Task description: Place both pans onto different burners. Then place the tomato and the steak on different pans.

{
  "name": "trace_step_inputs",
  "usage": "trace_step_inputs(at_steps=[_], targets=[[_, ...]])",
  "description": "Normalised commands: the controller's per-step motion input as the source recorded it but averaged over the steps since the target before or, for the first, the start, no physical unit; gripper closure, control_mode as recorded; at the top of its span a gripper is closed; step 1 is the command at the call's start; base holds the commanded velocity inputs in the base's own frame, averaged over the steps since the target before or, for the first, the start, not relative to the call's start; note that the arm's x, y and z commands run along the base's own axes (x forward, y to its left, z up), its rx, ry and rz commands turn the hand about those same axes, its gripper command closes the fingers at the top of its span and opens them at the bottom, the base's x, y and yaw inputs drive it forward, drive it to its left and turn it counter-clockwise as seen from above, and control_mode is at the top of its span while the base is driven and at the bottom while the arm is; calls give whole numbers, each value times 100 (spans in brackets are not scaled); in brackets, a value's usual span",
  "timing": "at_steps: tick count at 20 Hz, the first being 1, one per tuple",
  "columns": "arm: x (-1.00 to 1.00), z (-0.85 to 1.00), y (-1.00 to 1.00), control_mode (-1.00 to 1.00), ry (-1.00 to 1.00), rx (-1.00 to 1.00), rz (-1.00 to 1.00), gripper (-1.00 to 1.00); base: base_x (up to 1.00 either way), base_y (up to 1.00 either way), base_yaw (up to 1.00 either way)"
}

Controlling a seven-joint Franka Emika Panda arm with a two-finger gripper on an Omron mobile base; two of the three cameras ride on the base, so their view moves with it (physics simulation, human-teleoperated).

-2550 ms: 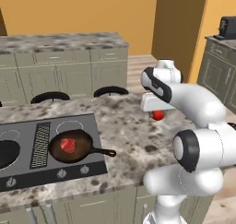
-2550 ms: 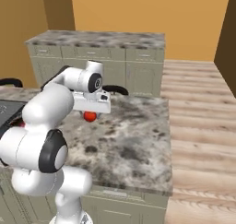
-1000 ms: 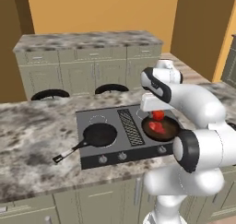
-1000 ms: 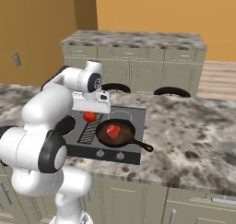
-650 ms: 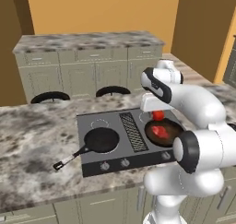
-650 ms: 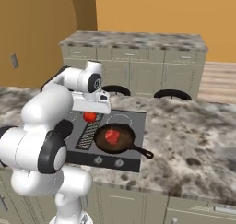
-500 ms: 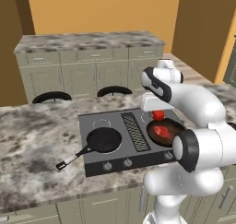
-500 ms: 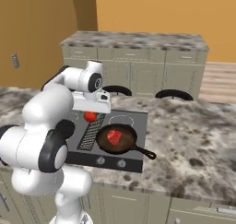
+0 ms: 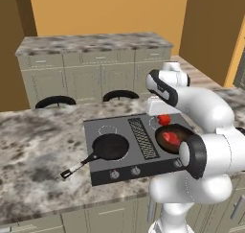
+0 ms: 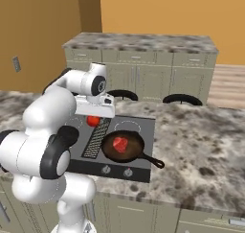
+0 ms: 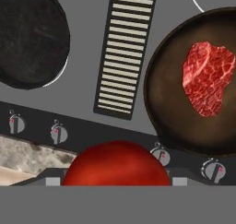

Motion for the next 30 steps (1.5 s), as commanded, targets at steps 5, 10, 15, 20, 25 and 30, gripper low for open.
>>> trace_step_inputs(at_steps=[5, 10, 15, 20, 25, 30], targets=[[21, 0, 13, -100, 0, 0, 0, 100, 20, 10, 0], [65, -2, 59, -100, 0, -1, 0, 100, 0, 0, 0], [52, -7, 40, -100, 0, 0, 1, 100, 0, 0, 0], [45, -20, 50, -100, 0, 0, 1, 100, 0, 0, 0], [11, -25, 65, -100, -1, 0, 4, 100, 0, 0, 0], [0, -18, 59, -100, 0, 0, 5, 100, 0, 0, 0]])
